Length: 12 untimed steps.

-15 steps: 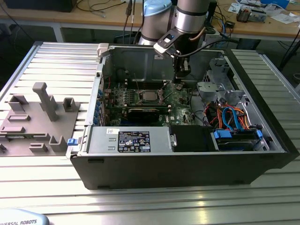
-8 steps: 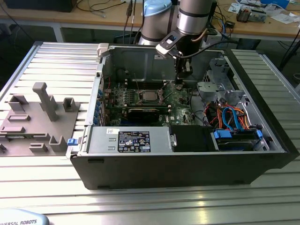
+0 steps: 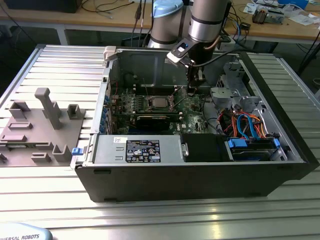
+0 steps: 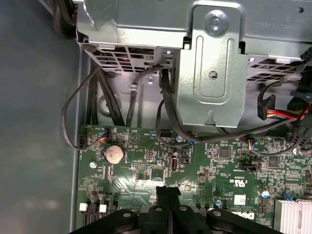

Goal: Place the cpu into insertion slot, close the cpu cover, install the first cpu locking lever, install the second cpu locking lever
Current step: 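Close the cpu cover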

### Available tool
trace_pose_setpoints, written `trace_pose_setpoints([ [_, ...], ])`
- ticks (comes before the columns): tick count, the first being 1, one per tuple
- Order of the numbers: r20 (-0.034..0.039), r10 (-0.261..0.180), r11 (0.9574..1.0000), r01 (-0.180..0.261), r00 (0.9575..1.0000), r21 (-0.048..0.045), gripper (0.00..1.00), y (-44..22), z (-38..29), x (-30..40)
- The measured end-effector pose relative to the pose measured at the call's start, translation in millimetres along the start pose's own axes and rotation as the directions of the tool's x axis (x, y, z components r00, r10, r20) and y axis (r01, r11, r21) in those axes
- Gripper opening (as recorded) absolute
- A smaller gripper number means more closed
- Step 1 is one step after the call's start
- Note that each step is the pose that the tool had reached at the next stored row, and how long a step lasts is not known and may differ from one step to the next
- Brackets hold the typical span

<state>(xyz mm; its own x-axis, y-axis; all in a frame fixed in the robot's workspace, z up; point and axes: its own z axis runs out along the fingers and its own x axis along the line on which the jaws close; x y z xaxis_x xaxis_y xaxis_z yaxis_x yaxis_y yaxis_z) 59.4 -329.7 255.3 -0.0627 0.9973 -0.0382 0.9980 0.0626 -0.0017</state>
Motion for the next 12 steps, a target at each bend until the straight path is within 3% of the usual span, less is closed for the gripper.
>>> trace_pose_setpoints([
  [12,-0.0005,-0.002,1.0,0.002,1.0,-0.0004,0.11,-6.7,0.8,0.5],
])
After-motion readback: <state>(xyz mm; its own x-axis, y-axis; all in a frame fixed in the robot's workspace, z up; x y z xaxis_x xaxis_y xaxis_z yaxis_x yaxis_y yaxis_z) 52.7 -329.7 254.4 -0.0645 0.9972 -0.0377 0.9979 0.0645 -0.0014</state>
